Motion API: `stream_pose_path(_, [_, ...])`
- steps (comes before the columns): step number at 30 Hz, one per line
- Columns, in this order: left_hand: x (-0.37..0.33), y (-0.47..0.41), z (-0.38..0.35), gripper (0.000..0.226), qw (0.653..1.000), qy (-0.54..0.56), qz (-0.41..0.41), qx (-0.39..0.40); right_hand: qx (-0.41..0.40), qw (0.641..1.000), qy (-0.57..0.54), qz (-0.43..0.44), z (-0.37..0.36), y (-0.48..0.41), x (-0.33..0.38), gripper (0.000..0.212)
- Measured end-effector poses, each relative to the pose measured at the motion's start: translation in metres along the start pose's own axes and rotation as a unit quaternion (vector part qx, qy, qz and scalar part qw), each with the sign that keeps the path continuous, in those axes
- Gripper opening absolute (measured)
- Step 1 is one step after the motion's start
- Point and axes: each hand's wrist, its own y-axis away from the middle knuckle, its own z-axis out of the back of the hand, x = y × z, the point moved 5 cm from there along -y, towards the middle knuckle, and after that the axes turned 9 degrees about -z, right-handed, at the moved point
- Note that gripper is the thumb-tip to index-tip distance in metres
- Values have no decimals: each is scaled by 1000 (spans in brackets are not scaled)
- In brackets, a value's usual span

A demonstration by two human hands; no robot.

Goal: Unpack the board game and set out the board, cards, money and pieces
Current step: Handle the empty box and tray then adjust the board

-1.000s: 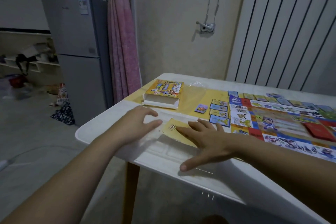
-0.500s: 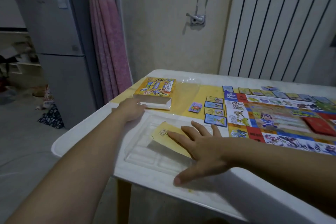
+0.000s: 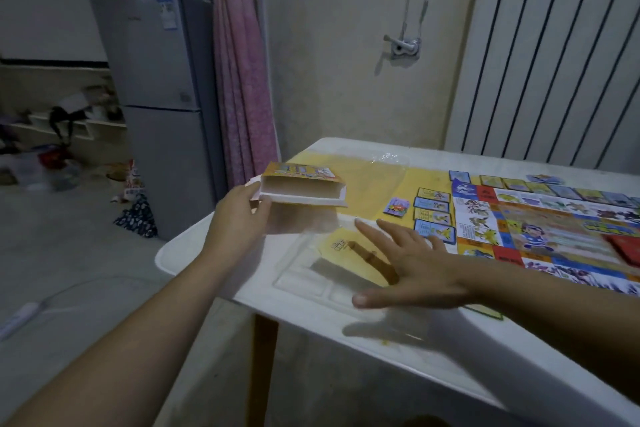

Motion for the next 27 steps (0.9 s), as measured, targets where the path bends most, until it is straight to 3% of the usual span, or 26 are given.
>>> stream_pose_path(3, [1, 21, 19, 33, 999, 16, 14, -44, -93, 993, -71, -19, 25, -7, 9, 103])
stream_pose_path(7, [6, 37, 31, 28, 996, 44, 29, -69, -182, 961, -203, -41, 49, -40, 21, 69])
stream_pose_path(12, [12, 43, 39, 24, 989, 69, 86, -102, -171, 952, -232, -104, 48, -78, 24, 63])
stream_pose_path(18, [17, 34, 37, 22, 969, 153, 153, -123, -142, 932, -317, -105, 49, -87, 32, 19])
stream_pose_path(20, [17, 32, 37, 21, 962, 170, 170, -130, -148, 929, -323, -103, 52, -87, 32, 24])
stream_pose_path(23, [14, 27, 37, 28, 965, 173, 161, -115, -165, 922, -340, -86, 61, -85, 32, 22])
stream_pose_path(27, [4, 15, 38, 46, 979, 183, 71, -57, -215, 898, -379, -62, 73, -86, 27, 20])
